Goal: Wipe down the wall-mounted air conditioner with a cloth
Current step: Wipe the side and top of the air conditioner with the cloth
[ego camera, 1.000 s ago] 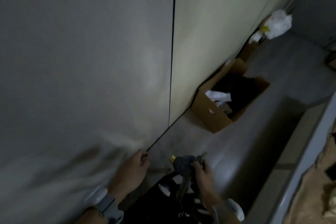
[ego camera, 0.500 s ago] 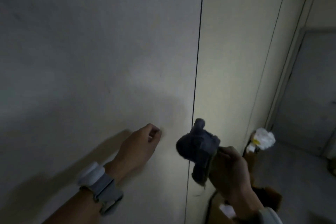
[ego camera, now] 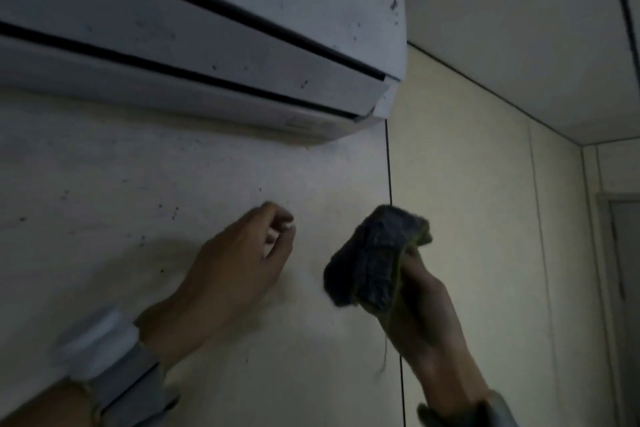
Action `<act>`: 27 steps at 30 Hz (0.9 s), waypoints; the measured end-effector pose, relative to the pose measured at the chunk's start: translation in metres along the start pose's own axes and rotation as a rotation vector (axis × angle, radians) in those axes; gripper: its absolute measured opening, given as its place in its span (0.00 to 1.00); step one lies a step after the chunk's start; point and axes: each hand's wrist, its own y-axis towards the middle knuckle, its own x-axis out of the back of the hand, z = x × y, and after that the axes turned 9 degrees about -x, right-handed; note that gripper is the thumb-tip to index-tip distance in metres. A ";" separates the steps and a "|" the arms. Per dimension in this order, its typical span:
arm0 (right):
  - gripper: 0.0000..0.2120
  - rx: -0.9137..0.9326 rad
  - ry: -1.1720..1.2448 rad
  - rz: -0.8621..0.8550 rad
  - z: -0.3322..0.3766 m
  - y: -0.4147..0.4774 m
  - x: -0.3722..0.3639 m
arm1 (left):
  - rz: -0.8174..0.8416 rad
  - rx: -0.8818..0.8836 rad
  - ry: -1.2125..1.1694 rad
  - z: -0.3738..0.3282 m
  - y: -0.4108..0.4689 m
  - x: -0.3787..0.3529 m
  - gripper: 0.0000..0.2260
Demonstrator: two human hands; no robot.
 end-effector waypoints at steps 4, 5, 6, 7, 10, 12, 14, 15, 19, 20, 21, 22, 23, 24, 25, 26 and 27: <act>0.27 0.211 -0.164 -0.048 0.046 0.032 -0.024 | -0.227 -0.338 0.301 -0.033 0.049 0.031 0.12; 0.25 0.241 -0.198 -0.051 0.058 0.038 -0.032 | -0.268 -0.417 0.408 -0.039 0.064 0.037 0.12; 0.21 0.288 -0.261 -0.036 0.071 0.048 -0.039 | -0.304 -0.491 0.526 -0.044 0.080 0.042 0.12; 0.19 0.349 -0.344 -0.044 0.082 0.053 -0.048 | -0.343 -0.559 0.639 -0.048 0.096 0.047 0.13; 0.19 0.552 -0.623 -0.113 0.112 0.086 -0.058 | -0.459 -0.645 0.858 -0.052 0.142 0.059 0.16; 0.22 0.699 -0.790 -0.174 0.130 0.113 -0.061 | -0.490 -0.634 0.967 -0.048 0.167 0.059 0.19; 0.24 0.819 -0.962 -0.254 0.143 0.137 -0.065 | -0.450 -0.582 1.081 -0.042 0.180 0.055 0.23; 0.24 0.865 -1.034 -0.292 0.149 0.147 -0.066 | -0.429 -0.553 1.127 -0.038 0.185 0.053 0.24; 0.24 1.155 -1.326 -0.446 0.153 0.181 -0.062 | -0.439 -0.497 1.227 -0.026 0.195 0.048 0.24; 0.24 1.222 -1.397 -0.469 0.153 0.188 -0.061 | -0.464 -0.494 1.247 -0.023 0.196 0.048 0.24; 0.25 1.259 -1.451 -0.456 0.153 0.194 -0.058 | -0.485 -0.497 1.261 -0.020 0.198 0.047 0.23; 0.25 1.250 -1.464 -0.420 0.154 0.199 -0.057 | -0.508 -0.506 1.266 -0.019 0.199 0.047 0.22; 0.24 1.208 -1.435 -0.350 0.155 0.204 -0.058 | -0.535 -0.516 1.270 -0.017 0.201 0.047 0.22; 0.23 1.151 -1.356 -0.273 0.159 0.208 -0.061 | -0.555 -0.528 1.275 -0.015 0.203 0.047 0.22; 0.22 1.135 -1.265 -0.215 0.165 0.213 -0.065 | -0.562 -0.536 1.280 -0.014 0.204 0.047 0.22; 0.21 1.153 -1.199 -0.192 0.174 0.220 -0.071 | -0.569 -0.543 1.287 -0.013 0.205 0.046 0.22; 0.21 1.169 -1.191 -0.184 0.186 0.227 -0.080 | -0.576 -0.548 1.299 -0.013 0.206 0.047 0.23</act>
